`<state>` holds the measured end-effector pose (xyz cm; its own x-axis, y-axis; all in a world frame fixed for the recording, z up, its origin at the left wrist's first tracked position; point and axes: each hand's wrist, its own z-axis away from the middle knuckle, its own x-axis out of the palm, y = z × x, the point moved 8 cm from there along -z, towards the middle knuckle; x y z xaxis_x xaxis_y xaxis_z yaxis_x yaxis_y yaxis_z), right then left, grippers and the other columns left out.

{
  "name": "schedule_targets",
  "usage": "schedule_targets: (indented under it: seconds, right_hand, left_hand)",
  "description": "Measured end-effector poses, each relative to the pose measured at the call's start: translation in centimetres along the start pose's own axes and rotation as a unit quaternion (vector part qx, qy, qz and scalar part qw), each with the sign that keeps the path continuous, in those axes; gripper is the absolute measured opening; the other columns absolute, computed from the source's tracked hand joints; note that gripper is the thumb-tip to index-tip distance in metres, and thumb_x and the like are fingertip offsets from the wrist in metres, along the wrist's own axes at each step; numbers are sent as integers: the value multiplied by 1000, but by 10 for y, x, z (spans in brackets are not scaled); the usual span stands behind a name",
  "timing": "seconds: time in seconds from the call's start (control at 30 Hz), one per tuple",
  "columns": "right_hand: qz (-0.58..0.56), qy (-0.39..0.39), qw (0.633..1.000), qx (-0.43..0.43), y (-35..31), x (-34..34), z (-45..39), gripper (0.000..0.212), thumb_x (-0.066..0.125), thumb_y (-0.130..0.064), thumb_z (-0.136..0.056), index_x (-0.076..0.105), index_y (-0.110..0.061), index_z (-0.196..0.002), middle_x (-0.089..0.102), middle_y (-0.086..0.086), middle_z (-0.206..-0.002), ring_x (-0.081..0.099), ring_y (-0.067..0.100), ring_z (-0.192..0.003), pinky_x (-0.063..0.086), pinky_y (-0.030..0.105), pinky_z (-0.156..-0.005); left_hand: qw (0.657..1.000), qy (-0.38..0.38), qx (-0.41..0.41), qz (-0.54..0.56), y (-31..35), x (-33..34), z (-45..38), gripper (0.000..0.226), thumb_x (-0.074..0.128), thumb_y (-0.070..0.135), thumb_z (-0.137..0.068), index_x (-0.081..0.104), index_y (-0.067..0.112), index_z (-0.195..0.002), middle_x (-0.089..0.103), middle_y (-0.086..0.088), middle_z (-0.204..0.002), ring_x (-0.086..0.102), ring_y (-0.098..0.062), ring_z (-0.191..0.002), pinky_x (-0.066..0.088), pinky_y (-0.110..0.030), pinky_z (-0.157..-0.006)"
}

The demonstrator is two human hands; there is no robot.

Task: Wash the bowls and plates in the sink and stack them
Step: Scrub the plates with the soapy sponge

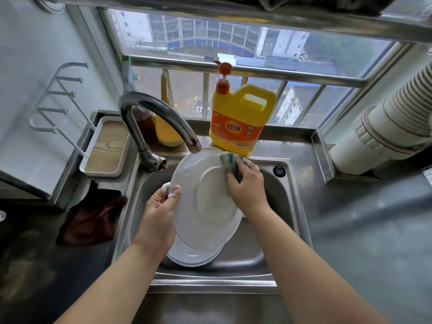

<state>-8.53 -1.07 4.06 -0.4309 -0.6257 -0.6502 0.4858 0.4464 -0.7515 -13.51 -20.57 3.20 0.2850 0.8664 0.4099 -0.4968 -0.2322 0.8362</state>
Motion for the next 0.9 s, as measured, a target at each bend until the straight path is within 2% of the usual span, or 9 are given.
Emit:
schedule_targets:
  seconds: [0.1,0.23,0.3,0.37,0.5,0.6,0.67,0.8,0.9]
  right_hand:
    - [11,22,999,35,7,-9,3,53,50,-33,-96,36,-22,-146,34,9,-147,27,27,-136,24,38,-112]
    - [18,12,989,-143,-51,0,23,51,57,-35,-93,45,-23,-141,34,9,-147,29,25,-132,26,38,-112]
    - [34,1,985,-172,-65,6,22,52,57,-37,-92,44,-26,-141,33,6,-147,27,22,-131,24,34,-109]
    - [17,6,992,-123,-54,2,8,53,56,-37,-92,43,-25,-142,32,6,-146,26,23,-131,22,34,-110]
    - [-40,14,999,32,5,-7,-12,54,55,-40,-90,42,-28,-141,40,7,-140,35,29,-129,32,49,-110]
    - [-109,13,986,124,38,-5,3,51,58,-43,-87,42,-34,-135,46,1,-124,48,24,-117,43,43,-100]
    - [-172,7,969,177,57,2,20,45,61,-42,-85,43,-43,-126,47,0,-119,52,21,-108,47,41,-95]
    - [-294,19,930,220,73,15,41,39,67,-47,-68,46,-58,-99,53,3,-123,58,22,-106,50,49,-94]
    - [-335,47,922,190,71,5,40,41,72,-36,-71,48,-54,-99,58,2,-116,59,23,-105,50,49,-94]
  left_hand:
    - [1000,-16,1,-23,0,3,3,23,45,16,-98,63,13,-84,67,-4,-76,62,-14,-68,54,-25,-63]
    - [995,-41,22,-85,1,12,6,27,50,14,-95,69,19,-77,67,-4,-74,61,-14,-66,51,-26,-61]
    - [995,-49,24,-88,1,15,8,25,53,18,-91,70,21,-74,67,-4,-75,61,-15,-67,50,-27,-63]
    - [996,-45,21,-70,2,15,9,30,50,17,-94,71,22,-73,68,-3,-74,63,-14,-67,52,-26,-62]
    - [999,-30,30,-24,5,8,8,35,46,18,-97,69,22,-71,65,-2,-72,60,-12,-64,52,-23,-59]
    - [999,-20,25,37,5,0,3,27,49,23,-92,68,22,-72,67,-1,-77,63,-12,-70,54,-25,-66]
    - [997,-11,19,76,3,-3,0,36,45,21,-95,67,24,-66,70,2,-78,66,-10,-73,56,-25,-69]
    - [993,-9,-24,114,-11,-7,4,47,39,18,-100,63,25,-59,72,2,-86,69,-12,-80,59,-32,-77]
    - [986,-61,-66,141,-24,-8,12,27,52,18,-91,68,26,-72,72,-1,-97,68,-16,-88,58,-36,-81]
